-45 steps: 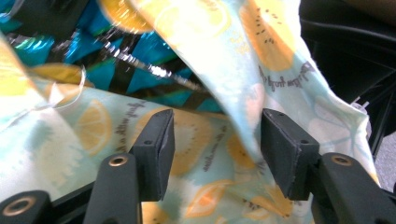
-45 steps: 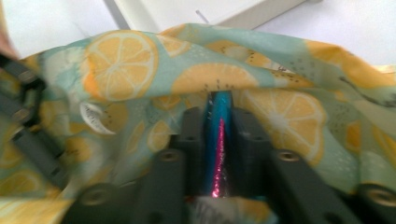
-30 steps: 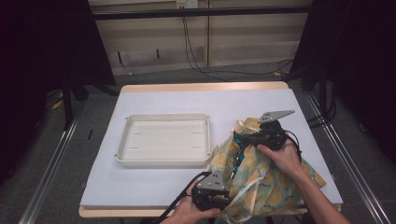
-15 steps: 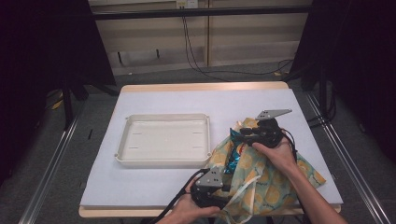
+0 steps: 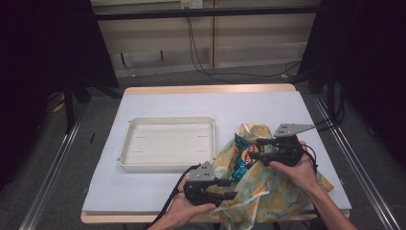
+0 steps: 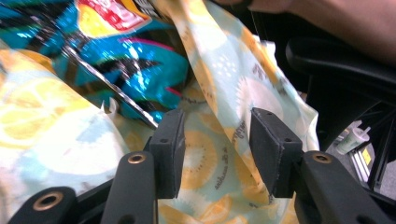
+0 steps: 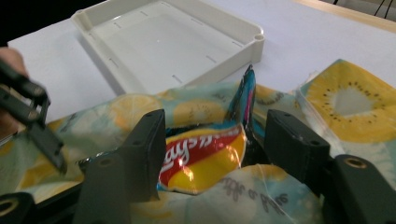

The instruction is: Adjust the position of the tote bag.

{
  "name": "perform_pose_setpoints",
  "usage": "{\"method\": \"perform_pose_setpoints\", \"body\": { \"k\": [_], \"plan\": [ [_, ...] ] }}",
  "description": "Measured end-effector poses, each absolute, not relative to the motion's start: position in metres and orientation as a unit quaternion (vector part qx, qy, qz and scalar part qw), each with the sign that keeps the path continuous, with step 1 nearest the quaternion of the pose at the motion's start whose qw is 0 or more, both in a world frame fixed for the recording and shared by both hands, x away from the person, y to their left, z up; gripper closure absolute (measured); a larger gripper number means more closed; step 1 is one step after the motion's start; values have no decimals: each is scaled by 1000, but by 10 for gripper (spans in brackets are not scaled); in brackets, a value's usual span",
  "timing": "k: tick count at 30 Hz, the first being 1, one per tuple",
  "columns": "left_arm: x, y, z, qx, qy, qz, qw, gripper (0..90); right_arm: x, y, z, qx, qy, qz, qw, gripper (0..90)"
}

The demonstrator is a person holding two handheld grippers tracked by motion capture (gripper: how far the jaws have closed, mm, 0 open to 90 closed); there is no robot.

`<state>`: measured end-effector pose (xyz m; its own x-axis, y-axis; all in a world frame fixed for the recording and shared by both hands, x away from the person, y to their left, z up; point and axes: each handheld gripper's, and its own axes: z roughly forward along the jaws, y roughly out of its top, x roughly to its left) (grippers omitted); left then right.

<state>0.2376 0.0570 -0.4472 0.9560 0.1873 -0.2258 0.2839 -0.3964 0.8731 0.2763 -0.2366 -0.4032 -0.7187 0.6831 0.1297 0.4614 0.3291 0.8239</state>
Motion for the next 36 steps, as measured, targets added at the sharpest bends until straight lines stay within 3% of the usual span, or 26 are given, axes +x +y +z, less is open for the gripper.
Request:
{"method": "perform_pose_setpoints", "body": {
  "k": [8,10,26,30,36],
  "plan": [
    [258,45,-444,829,170,-24,532,615,262,-251,-411,368,806,447,123,336],
    [264,40,-447,831,179,-19,527,522,257,-252,-411,368,805,447,128,335],
    [283,23,-475,830,206,-49,515,364,259,-251,-419,367,805,447,128,322],
    [284,14,-476,832,199,-48,515,394,262,-251,-420,371,804,448,124,320],
    [286,14,-472,826,203,-47,524,626,261,-252,-419,373,802,449,131,311]
  ]
}}
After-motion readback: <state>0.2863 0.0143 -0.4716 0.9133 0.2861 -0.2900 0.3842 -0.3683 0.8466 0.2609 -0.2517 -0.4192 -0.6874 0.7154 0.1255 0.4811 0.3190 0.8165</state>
